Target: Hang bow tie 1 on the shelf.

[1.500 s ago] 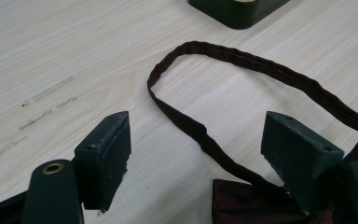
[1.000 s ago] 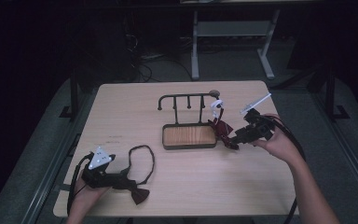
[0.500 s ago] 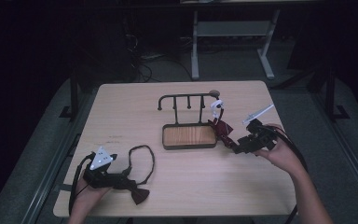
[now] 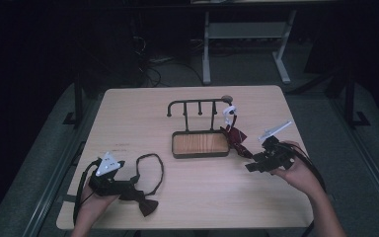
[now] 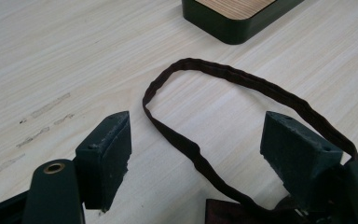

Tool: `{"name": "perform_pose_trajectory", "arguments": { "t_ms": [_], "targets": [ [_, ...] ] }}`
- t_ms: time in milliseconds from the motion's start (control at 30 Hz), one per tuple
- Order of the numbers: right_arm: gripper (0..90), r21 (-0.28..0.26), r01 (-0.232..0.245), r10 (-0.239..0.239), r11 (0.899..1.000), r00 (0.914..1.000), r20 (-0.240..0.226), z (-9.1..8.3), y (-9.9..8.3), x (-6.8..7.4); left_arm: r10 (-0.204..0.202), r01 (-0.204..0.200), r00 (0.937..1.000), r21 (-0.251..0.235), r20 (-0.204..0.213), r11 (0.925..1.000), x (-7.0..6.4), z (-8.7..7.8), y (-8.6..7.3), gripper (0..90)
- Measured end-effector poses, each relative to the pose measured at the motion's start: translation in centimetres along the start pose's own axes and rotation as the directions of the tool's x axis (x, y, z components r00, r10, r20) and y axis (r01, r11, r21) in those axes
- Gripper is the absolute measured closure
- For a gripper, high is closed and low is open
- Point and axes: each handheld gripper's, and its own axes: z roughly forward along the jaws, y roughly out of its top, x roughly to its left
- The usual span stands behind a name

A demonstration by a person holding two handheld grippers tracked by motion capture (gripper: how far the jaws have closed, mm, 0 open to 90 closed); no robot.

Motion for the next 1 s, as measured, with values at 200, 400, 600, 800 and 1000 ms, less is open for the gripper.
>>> {"name": "perform_pose_trajectory", "arguments": {
  "t_ms": [200, 400, 600, 800, 1000],
  "targets": [
    [45.7, 0.016, -0.018, 0.018, 1.000, 0.9998, -0.001, 0.7, -1.4, 0.2, 0.003, -0.003, 1.0000, 0.004, 0.006, 1.0000, 0.5, 0.1, 1.0, 28.8],
    [46.3, -0.025, -0.029, 0.030, 0.999, 0.9995, 0.014, 1.1, -2.9, 0.4, -0.018, 0.017, 0.9996, 0.060, 0.021, 0.9981, 1.5, 0.8, 2.4, 36.7],
    [46.3, -0.037, -0.050, 0.050, 0.998, 0.9985, 0.020, 1.3, -3.9, 0.4, 0.007, -0.009, 0.9998, 0.091, 0.017, 0.9958, 2.0, 1.7, 3.9, 42.3],
    [46.0, -0.076, -0.067, 0.069, 0.995, 0.9976, 0.013, 1.1, -4.3, 0.4, 0.062, -0.066, 0.9975, 0.158, 0.034, 0.9852, 2.2, 3.3, 4.6, 50.2],
    [46.0, -0.087, -0.068, 0.070, 0.994, 0.9974, 0.015, 1.5, -4.9, 0.2, 0.076, -0.082, 0.9964, 0.216, 0.037, 0.9730, 3.0, 4.7, 5.0, 53.6]
  ]
}}
